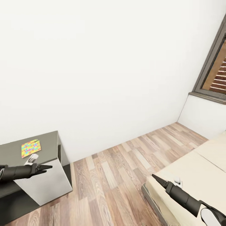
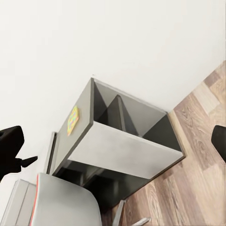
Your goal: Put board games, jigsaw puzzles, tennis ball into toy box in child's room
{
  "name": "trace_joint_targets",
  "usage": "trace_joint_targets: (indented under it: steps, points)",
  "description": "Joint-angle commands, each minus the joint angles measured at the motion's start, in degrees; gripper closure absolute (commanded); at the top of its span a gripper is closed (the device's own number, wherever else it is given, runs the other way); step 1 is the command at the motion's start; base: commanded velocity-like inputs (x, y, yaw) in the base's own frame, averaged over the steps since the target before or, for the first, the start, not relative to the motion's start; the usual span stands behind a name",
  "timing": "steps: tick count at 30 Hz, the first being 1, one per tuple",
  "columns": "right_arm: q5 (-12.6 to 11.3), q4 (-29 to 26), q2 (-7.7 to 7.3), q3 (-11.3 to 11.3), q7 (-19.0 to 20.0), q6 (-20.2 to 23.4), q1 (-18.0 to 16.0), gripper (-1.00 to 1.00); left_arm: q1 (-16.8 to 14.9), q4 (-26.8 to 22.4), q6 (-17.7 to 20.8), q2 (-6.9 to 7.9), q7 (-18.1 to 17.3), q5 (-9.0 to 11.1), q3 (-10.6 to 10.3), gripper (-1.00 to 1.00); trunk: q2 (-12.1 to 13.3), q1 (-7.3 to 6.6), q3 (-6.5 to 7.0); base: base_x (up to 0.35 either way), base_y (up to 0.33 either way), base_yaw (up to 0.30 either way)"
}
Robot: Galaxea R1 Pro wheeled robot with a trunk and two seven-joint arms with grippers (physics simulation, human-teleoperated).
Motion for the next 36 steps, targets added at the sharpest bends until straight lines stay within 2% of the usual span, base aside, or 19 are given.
trace_joint_targets:
  steps: [1,36]
  points:
    - [-0.4,0.0,0.0,0.0,0.0,0.5,-0.1,-1.0,0.0,0.0,0.6,0.03,-0.1,0.1,0.0,-1.0,-0.1,0.03,-0.12,0.0,0.0,-0.285]
    - [-0.3,1.4,0.09,0.1,0.0,0.4,-0.1,-1.0,0.0,0.0,0.6,0.03,-0.1,0.1,-0.1,-1.0,-0.1,0.03,-0.12,0.0,0.0,-0.285]
